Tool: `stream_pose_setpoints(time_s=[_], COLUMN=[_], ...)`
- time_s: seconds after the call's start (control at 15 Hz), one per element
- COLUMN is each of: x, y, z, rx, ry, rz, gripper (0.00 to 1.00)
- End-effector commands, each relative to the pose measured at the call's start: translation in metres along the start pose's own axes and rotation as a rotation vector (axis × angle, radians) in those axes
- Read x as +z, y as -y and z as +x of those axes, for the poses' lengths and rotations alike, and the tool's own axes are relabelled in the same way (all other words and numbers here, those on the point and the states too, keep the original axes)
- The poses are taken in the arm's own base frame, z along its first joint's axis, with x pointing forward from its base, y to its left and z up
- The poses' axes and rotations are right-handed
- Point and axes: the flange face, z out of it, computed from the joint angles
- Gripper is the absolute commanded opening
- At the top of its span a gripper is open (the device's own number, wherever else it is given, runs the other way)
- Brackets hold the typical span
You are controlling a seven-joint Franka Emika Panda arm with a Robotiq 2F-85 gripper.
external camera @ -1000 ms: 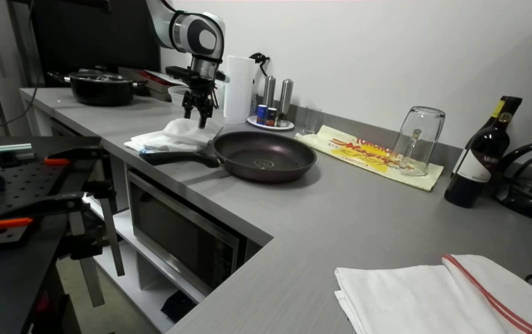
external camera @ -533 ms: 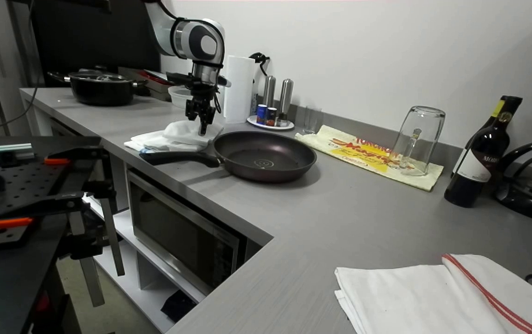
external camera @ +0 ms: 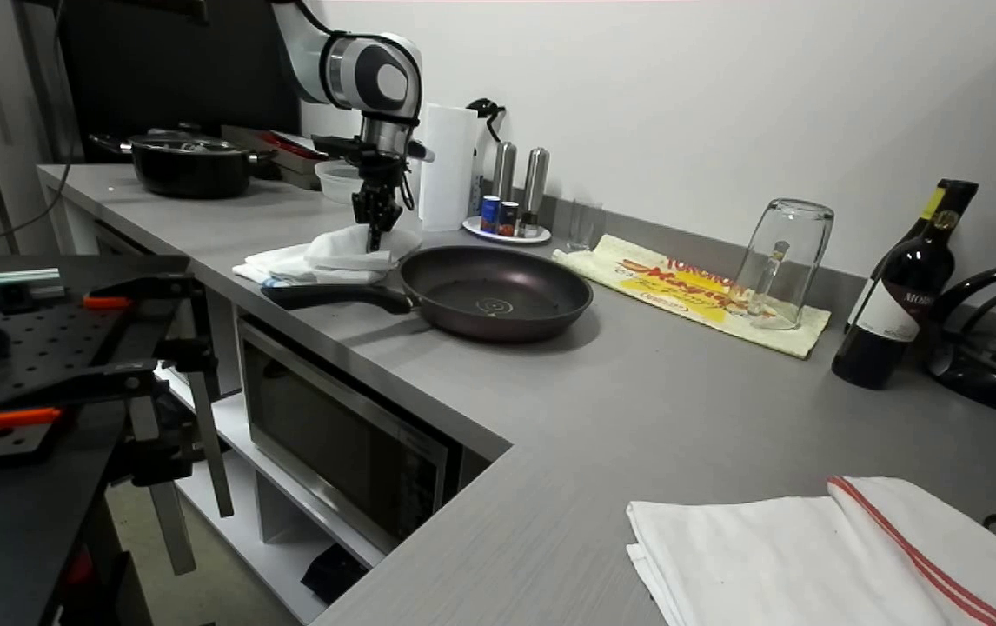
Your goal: Wipe the black pan with the white and blue towel on the left
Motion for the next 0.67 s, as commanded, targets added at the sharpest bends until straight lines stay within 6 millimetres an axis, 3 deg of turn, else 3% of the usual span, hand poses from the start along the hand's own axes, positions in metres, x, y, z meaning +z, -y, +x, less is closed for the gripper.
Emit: stream_pose_setpoints(time_s=[0.0,0.33,0.6], x=[-0.032,-0.097,-0.144], y=[0.006,0.01,-0.017], z=[-0.015,-0.033,-0.042], rx=[0.023,0.043,0.094], ry=[-0.004,-0.042,-0.083], rz=[0.005,-0.008,-0.004], gripper=[0.04,0.04,0.04])
